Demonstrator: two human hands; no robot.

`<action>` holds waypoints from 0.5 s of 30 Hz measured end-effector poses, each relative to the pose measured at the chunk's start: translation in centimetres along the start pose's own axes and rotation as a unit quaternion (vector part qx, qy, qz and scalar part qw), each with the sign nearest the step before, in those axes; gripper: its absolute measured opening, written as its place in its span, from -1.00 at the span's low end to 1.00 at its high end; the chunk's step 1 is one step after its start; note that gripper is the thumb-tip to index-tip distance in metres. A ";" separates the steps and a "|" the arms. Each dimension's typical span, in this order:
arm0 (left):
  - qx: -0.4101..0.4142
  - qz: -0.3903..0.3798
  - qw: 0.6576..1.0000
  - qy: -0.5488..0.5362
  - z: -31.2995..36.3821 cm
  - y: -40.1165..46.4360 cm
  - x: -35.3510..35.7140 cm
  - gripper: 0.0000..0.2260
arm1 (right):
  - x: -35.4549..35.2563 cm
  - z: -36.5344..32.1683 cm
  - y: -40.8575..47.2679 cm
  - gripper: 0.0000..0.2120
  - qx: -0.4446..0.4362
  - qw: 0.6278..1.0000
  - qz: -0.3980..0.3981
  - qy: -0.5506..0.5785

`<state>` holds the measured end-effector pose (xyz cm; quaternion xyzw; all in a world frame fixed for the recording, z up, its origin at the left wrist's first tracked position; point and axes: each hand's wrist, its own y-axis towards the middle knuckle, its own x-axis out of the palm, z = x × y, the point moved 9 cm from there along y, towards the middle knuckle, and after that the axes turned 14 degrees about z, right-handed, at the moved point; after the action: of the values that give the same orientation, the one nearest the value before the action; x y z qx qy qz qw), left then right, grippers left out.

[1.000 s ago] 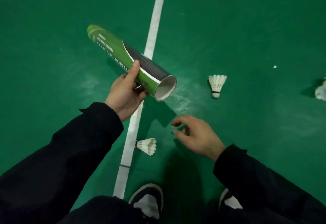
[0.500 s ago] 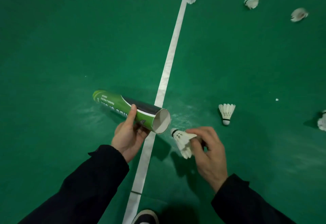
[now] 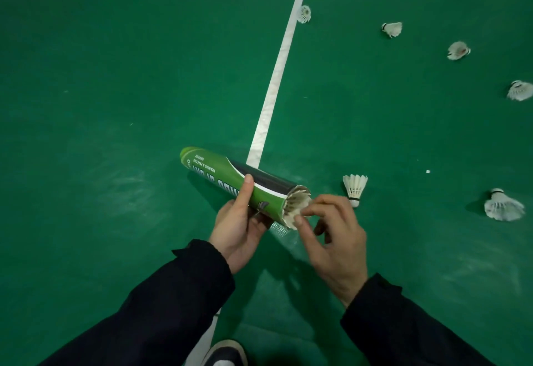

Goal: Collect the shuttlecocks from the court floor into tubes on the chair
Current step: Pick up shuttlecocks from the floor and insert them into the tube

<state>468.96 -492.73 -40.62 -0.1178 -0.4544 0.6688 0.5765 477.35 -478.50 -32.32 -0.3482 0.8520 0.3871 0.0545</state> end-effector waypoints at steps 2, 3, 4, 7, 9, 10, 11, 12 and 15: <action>0.001 -0.002 1.000 -0.004 -0.1 -0.4 0.2 -0.60 | 0.4 -1.0 -0.4 -0.80 -0.066 0.997 -0.034 -0.018; 0.002 -0.002 1.000 0.000 -0.3 -0.5 0.3 -0.57 | 1.0 -1.5 -0.5 -0.77 -0.074 0.994 -0.078 -0.021; 0.002 -0.002 1.000 0.008 -0.6 -0.5 0.3 -0.55 | 1.9 -1.6 -0.7 -0.74 -0.064 0.988 -0.138 -0.034; 0.022 0.013 0.999 0.035 -1.1 -0.6 0.2 -0.47 | 4.7 0.6 -2.1 -0.70 0.030 0.931 -0.341 -0.126; 0.035 0.018 0.999 0.036 -1.1 -0.4 0.4 -0.47 | 4.6 1.4 -1.9 -0.79 0.095 0.931 -0.341 -0.091; 0.036 0.014 0.999 0.033 -1.0 -0.3 0.6 -0.48 | 3.7 1.3 -1.2 -0.84 0.103 0.951 -0.286 -0.055; 0.037 0.010 0.999 0.029 -0.8 -0.2 0.8 -0.49 | 2.7 1.1 -0.5 -0.85 0.096 0.968 -0.229 -0.035; 0.037 0.009 0.999 0.025 -0.8 -0.1 1.0 -0.50 | 2.0 1.0 -0.3 -0.85 0.081 0.977 -0.195 -0.027; 0.043 0.004 0.998 0.039 -1.3 -0.3 1.8 -0.50 | 2.4 1.3 -0.8 -0.87 0.077 0.966 -0.242 -0.037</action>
<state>469.50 -490.53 -40.43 -0.1207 -0.4021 0.6850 0.5954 475.83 -479.32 -34.63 -0.5246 0.7667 0.3083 0.2048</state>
